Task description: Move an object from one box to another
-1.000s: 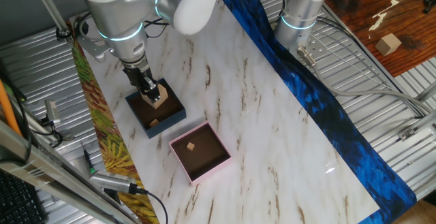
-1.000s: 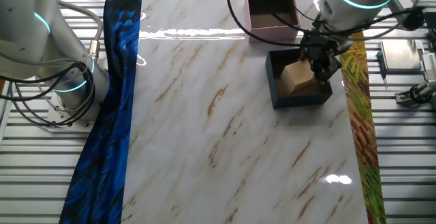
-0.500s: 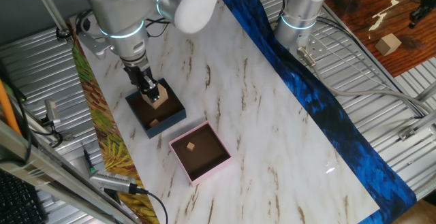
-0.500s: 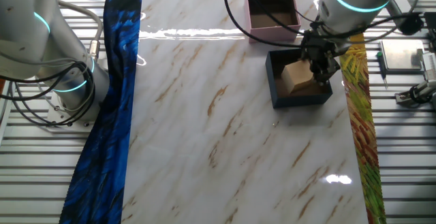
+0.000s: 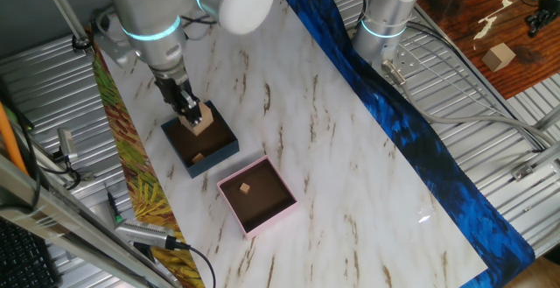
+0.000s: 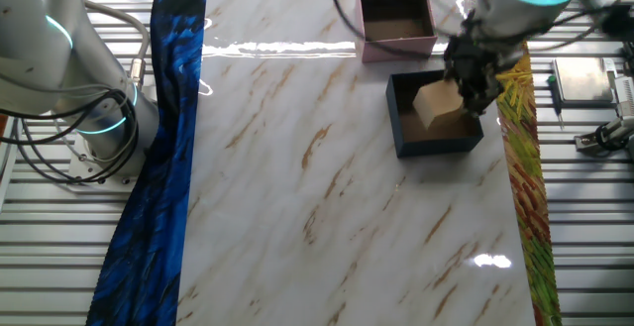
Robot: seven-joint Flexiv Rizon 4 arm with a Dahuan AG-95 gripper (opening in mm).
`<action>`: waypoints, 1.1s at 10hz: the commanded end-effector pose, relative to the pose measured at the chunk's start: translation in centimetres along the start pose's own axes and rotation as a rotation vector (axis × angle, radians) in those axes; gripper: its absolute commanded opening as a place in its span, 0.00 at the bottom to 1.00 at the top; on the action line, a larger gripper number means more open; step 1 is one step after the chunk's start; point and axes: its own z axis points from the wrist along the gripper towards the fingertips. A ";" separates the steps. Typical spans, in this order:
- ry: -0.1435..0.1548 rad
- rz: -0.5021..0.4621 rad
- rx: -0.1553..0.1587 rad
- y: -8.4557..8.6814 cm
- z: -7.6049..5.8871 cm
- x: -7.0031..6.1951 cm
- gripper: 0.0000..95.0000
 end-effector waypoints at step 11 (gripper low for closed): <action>-0.009 -0.046 0.003 0.8 -1.0 -0.4 0.00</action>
